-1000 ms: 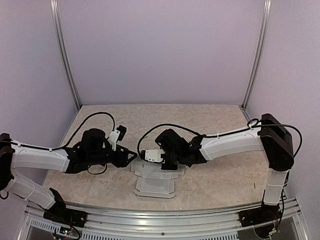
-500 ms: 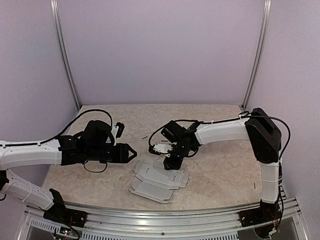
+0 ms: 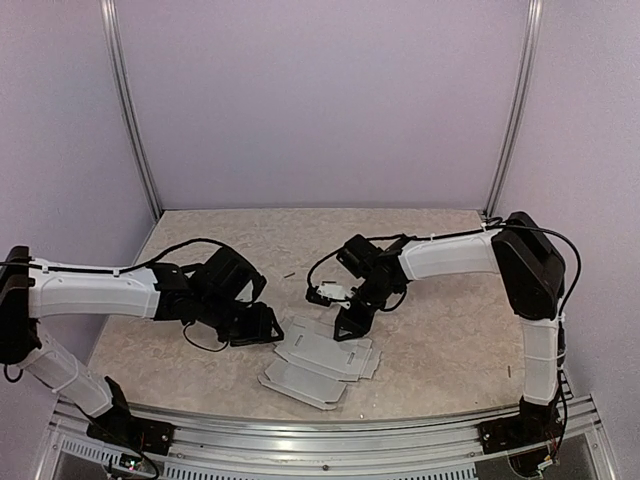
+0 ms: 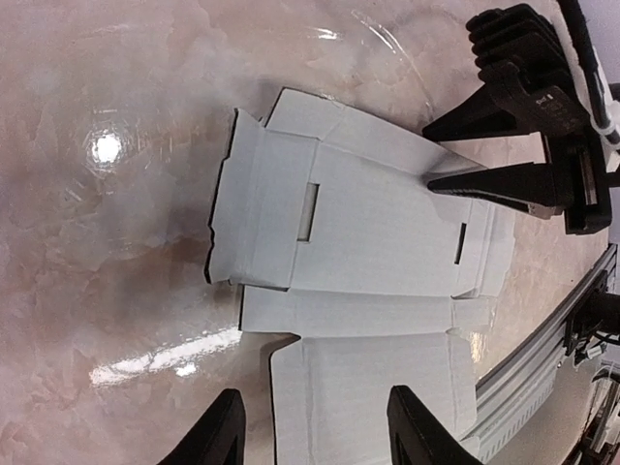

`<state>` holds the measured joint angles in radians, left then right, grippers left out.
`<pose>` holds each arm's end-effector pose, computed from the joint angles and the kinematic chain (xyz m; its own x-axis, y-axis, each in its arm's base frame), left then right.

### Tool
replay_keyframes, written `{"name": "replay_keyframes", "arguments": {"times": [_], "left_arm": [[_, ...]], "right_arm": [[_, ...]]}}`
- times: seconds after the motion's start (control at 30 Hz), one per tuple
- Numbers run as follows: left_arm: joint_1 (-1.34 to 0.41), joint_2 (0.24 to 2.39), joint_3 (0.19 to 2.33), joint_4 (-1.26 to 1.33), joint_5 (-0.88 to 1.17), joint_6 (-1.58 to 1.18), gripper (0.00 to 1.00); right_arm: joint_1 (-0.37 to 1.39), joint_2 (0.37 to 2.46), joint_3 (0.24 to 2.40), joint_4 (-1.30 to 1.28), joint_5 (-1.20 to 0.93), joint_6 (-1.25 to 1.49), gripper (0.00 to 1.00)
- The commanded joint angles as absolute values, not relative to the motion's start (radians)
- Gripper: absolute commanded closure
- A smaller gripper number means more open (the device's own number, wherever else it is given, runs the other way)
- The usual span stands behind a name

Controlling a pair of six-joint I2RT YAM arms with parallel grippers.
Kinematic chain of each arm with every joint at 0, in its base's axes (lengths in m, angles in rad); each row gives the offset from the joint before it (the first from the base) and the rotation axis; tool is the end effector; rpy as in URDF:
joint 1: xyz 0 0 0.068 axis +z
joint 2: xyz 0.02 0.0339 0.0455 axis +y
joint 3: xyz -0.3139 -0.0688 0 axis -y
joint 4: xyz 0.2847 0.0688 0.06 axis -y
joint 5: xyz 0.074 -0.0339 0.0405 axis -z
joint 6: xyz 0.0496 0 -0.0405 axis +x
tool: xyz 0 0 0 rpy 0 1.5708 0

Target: Fold the paper box

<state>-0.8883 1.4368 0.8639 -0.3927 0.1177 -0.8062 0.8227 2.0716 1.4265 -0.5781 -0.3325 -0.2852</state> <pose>0.1973 -0.2520 0.2193 -0.9456 0.0272 -0.3241 0.1883 0.8583 -0.4774 0.3116 0.3595 0.1520 -0.3975 -0.8193 -0.4132 -0.9174 0.3449 0.1987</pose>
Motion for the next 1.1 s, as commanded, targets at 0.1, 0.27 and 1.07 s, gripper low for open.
{"name": "replay_keyframes", "arguments": {"times": [0.1, 0.27, 1.07], "left_arm": [[-0.894, 1.553, 0.938, -0.405, 0.151, -0.776, 0.51], [-0.894, 1.62, 0.956, -0.409, 0.162, -0.765, 0.51], [-0.914, 1.699, 1.02, -0.453, 0.154, -0.729, 0.5]], "right_arm": [[0.824, 2.072, 1.393, -0.577, -0.383, -0.282, 0.73], [0.819, 2.074, 1.381, -0.575, -0.391, -0.271, 0.89], [0.811, 2.045, 1.362, -0.543, -0.352, -0.236, 0.97]]}}
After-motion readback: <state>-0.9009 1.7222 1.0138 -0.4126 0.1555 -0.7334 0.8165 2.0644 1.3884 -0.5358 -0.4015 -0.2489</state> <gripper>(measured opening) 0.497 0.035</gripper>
